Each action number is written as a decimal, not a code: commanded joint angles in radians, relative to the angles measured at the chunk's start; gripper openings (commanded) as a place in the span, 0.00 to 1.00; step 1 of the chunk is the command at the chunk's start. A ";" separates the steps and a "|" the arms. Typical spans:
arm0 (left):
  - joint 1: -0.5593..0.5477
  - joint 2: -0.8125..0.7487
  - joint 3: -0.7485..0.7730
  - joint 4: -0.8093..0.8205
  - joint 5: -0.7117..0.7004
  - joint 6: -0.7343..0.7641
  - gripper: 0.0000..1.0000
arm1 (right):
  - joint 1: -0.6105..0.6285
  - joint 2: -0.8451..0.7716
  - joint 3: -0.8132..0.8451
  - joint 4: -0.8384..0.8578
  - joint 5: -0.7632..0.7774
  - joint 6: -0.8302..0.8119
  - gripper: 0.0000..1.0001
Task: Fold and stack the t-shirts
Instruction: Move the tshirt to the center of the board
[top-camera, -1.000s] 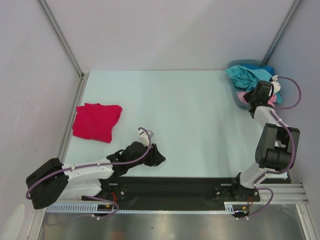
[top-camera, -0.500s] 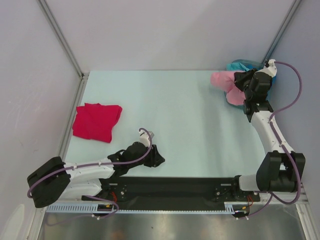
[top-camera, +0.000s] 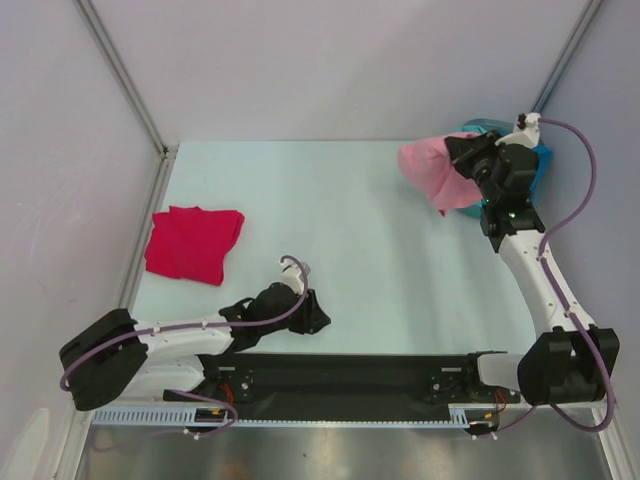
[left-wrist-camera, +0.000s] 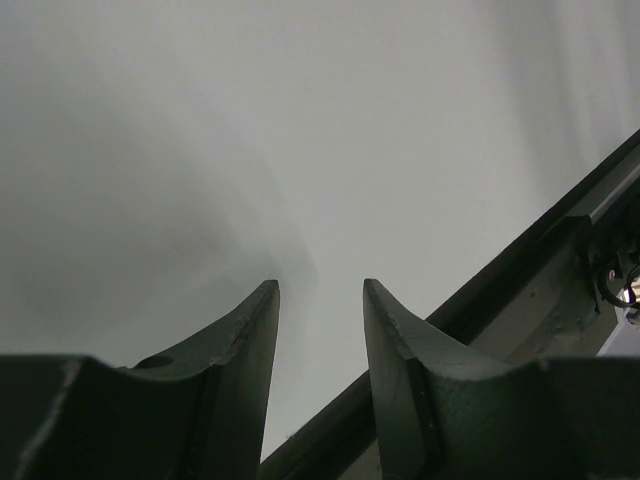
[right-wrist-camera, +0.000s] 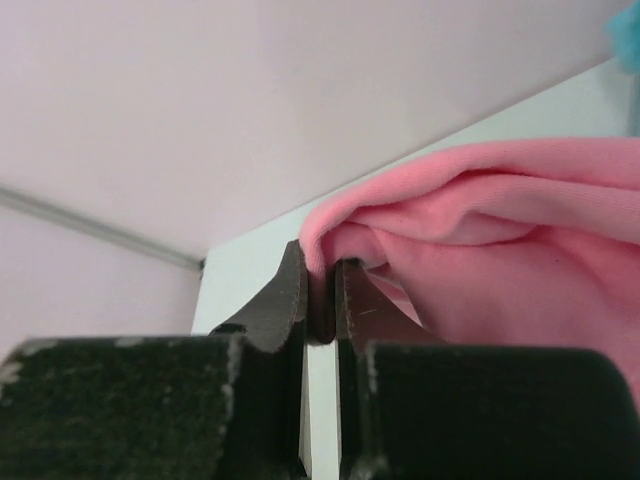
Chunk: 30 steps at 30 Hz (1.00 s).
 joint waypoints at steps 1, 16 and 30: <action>-0.011 0.016 0.047 0.018 0.012 -0.010 0.45 | 0.067 -0.029 0.052 0.024 -0.097 0.021 0.00; -0.024 0.070 0.100 0.022 0.010 -0.013 0.45 | 0.257 -0.164 -0.387 -0.069 -0.062 0.035 0.00; -0.045 0.124 0.143 0.027 0.007 -0.016 0.44 | 0.512 0.039 -0.496 -0.016 -0.036 0.004 0.00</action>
